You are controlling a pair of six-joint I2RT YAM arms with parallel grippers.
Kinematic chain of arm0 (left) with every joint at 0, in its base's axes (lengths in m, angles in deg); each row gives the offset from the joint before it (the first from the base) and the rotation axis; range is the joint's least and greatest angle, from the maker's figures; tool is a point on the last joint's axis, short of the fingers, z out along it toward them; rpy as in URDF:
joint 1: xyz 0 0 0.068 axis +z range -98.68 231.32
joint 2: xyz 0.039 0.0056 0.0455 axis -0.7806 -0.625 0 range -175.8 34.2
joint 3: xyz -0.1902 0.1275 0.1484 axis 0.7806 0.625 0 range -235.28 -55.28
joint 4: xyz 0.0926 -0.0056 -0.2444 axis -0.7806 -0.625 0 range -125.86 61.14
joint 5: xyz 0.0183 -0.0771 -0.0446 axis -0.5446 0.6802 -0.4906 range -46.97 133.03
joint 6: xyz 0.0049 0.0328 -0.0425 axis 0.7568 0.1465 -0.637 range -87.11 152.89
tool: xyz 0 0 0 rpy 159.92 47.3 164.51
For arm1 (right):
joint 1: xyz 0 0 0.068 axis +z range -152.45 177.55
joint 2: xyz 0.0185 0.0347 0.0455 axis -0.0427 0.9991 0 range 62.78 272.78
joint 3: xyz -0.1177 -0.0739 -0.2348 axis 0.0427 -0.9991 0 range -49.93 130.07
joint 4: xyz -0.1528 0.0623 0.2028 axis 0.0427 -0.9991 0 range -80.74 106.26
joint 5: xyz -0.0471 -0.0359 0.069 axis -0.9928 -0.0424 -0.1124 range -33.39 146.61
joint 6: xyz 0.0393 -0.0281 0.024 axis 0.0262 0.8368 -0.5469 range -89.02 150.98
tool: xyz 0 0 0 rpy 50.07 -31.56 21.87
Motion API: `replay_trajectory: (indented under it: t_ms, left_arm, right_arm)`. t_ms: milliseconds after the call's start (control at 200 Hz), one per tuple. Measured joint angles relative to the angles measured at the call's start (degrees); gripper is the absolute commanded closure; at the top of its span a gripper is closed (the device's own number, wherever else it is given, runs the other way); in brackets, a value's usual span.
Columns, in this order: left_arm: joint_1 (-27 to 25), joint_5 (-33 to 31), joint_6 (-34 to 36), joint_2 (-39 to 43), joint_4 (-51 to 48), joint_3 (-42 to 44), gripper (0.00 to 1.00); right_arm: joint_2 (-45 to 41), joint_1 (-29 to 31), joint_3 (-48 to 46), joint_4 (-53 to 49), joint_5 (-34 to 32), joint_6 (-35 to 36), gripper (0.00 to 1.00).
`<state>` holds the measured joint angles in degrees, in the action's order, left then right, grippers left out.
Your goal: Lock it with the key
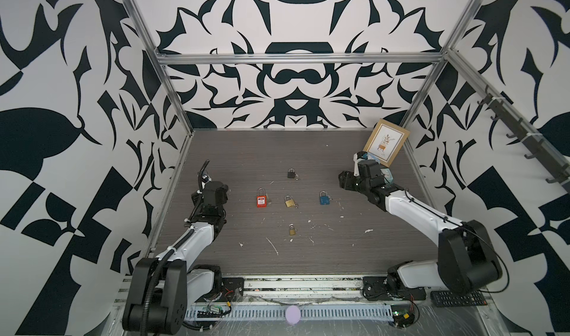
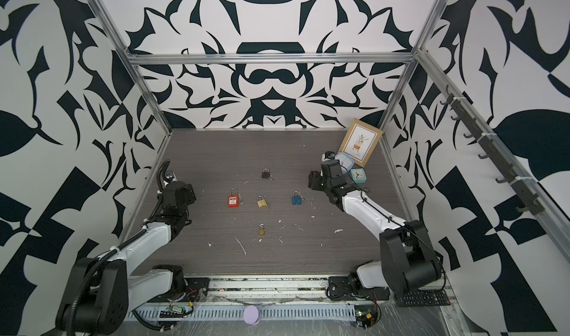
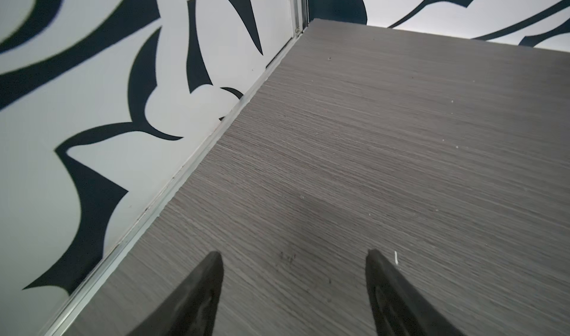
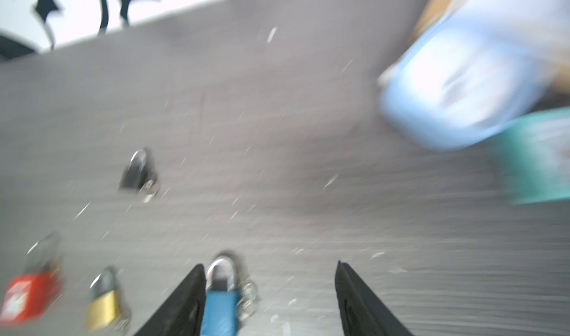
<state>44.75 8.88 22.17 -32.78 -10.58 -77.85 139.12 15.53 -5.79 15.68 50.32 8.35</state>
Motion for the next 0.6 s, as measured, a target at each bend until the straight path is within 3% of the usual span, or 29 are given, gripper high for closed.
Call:
replay_trajectory:
  t_ms: [145,260,405,510,530,550,600]
  left_arm:
    - [0.48,5.79,1.95,-4.22,10.86,3.15,0.26]
    - [0.92,11.37,4.85,-10.80,20.87,4.02,0.27]
    - [2.14,18.29,7.76,-20.98,31.91,4.35,0.26]
    - [2.67,23.32,9.14,-22.56,31.43,4.02,0.22]
    - [2.78,24.04,9.51,-22.56,31.71,3.87,0.20]
    - [2.78,24.52,9.55,-22.58,32.04,3.69,0.01]
    - [2.82,25.31,10.16,-22.62,32.85,3.30,0.01]
  right_arm:
    - [-6.91,-0.20,-11.91,10.23,-14.43,6.62,0.28]
    - [-6.40,-1.01,-17.81,16.28,-20.28,12.52,0.28]
    - [-2.82,-2.08,-23.91,32.76,-21.99,20.15,0.27]
    - [4.66,-4.33,-26.86,43.82,-20.31,22.84,0.27]
    - [6.43,-4.81,-27.06,45.44,-19.69,23.19,0.26]
    - [8.26,-5.29,-27.28,47.41,-18.93,23.52,0.24]
    - [13.05,-6.34,-27.32,51.47,-17.62,24.28,0.23]
